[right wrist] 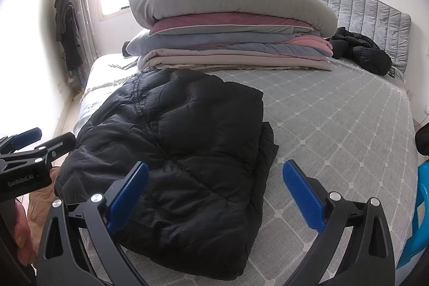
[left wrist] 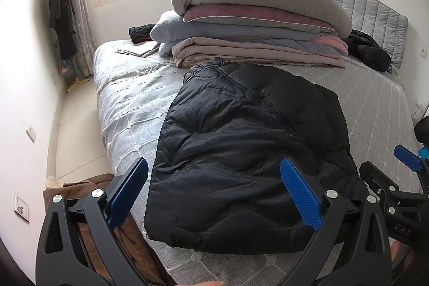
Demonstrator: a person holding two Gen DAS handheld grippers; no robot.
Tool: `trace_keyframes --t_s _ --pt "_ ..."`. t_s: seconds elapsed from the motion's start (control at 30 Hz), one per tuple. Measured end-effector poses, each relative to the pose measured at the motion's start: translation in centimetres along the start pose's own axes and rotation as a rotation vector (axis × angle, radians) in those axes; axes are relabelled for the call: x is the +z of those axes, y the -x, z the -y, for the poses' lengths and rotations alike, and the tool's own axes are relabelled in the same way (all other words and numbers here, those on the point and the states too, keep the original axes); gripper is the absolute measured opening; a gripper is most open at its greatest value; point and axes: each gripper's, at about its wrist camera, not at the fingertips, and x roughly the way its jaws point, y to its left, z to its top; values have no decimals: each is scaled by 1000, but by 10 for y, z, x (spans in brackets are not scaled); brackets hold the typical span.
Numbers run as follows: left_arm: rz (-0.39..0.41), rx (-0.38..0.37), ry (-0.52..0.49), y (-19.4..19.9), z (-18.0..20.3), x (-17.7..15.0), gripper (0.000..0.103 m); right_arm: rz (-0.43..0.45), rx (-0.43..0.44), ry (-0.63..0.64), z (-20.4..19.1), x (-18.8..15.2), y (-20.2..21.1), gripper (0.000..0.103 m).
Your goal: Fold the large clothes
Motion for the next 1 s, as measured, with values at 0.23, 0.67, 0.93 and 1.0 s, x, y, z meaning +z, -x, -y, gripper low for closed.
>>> trace_keyframes --t_s 0.23,0.67,0.93,1.0 --pt "-1 0 -1 -1 0 0 95 -7 -2 -1 3 -1 -1 97" --pt "-6 -8 -15 -7 0 0 95 -16 -1 -5 6 -1 -2 97" --pt "-7 -12 -20 -9 -1 3 95 -17 -1 -7 7 -2 -2 97" --pt "-7 -12 -20 -9 -1 3 95 -18 -2 -7 7 -2 -2 97"
